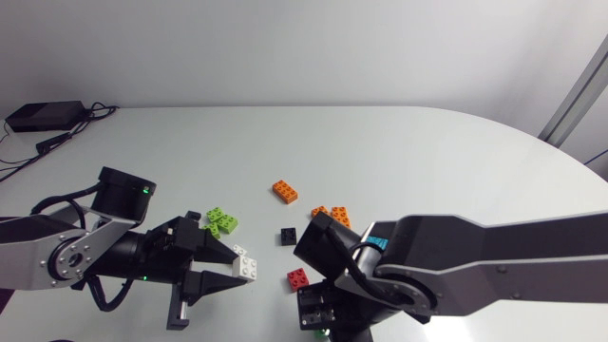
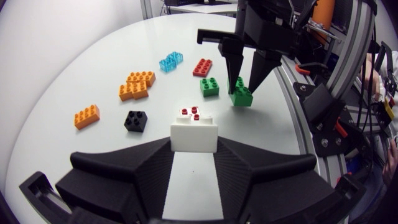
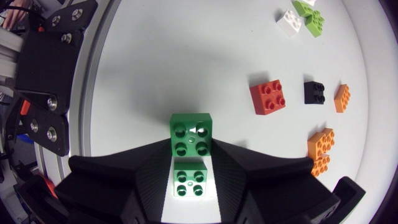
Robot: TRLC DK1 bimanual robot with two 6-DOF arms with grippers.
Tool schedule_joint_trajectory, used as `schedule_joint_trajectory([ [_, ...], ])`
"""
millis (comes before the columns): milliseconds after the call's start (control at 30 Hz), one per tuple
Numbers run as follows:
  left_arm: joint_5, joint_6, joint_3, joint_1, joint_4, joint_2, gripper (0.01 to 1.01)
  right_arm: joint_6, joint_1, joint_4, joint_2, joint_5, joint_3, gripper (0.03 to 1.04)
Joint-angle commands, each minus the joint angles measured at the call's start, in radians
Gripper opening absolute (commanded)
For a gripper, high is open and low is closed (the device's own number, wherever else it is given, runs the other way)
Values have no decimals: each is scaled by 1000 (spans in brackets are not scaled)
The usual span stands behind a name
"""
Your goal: Separate the duplo bricks
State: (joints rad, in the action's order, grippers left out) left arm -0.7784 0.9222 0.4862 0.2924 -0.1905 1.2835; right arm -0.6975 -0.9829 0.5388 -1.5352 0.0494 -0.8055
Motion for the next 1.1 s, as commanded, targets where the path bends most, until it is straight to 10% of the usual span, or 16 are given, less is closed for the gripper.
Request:
schedule_joint_trajectory([
  [0, -9, 12, -21, -12, 13, 59, 316, -16, -10, -8, -25, -14, 26, 220],
  [400, -7, 18, -17, -1, 28, 83, 316, -14, -13, 15, 32, -37, 19, 969],
  [1067, -5, -23, -6, 80, 28, 37, 316, 78, 87, -143, -17, 244, -182, 982],
])
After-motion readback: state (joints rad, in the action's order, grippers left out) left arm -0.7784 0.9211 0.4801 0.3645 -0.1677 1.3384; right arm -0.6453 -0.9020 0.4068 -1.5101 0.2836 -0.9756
